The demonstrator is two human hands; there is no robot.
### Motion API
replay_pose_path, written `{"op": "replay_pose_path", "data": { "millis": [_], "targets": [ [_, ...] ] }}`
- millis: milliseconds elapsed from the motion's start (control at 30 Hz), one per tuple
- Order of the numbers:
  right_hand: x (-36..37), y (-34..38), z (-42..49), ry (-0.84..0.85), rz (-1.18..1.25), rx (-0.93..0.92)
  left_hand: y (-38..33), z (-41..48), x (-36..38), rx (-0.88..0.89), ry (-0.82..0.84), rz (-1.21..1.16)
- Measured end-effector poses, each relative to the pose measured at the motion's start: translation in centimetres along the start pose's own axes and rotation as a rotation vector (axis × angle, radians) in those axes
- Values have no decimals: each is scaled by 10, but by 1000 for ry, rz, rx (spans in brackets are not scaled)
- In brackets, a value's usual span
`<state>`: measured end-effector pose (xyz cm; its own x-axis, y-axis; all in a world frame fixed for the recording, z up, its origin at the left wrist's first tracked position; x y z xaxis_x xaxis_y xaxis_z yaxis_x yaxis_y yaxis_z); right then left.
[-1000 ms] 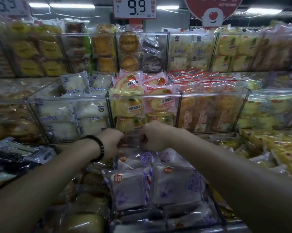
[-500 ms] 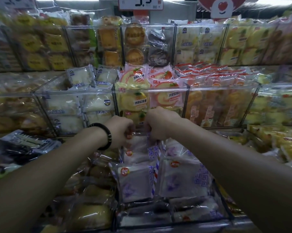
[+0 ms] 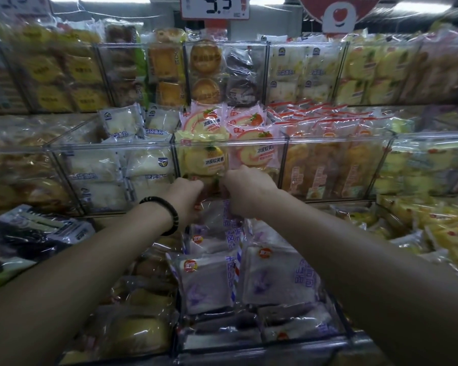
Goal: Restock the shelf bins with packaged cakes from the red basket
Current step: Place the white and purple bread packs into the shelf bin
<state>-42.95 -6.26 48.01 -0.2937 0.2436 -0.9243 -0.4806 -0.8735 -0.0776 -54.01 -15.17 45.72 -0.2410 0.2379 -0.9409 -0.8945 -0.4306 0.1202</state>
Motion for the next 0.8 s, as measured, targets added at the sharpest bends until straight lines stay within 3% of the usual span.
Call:
{"op": "replay_pose_path", "data": {
  "millis": [233, 333, 400, 467, 667, 800],
  "targets": [
    [-38, -17, -13, -43, 258, -136, 18, -33, -35, -1, -137, -168],
    [-48, -25, -22, -37, 340, -161, 9, -52, -41, 71, 49, -249],
    [-39, -22, -30, 96, 324, -201, 2, -63, -32, 116, 281, -296],
    [-24, -13, -40, 209, 209, -257, -2, -69, -23, 139, 402, -284],
    [-9, -10, -50, 328, -12, -240, -6, -61, -5, 124, 390, -206],
    [-12, -5, -44, 421, -6, -241, -10, -53, -7, 159, 353, -86]
  ]
}}
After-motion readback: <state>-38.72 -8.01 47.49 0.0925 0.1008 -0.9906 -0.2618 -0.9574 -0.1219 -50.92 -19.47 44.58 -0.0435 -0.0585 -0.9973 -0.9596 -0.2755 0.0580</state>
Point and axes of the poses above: each hand's wrist, its own z-axis towards the middle knuckle, its own x-axis out of the palm, y = z × x, the point moved 5 cm from there along z, towards the middle knuckle, and after that the axes turned 4 degrees about x, right-handed, at the moved point
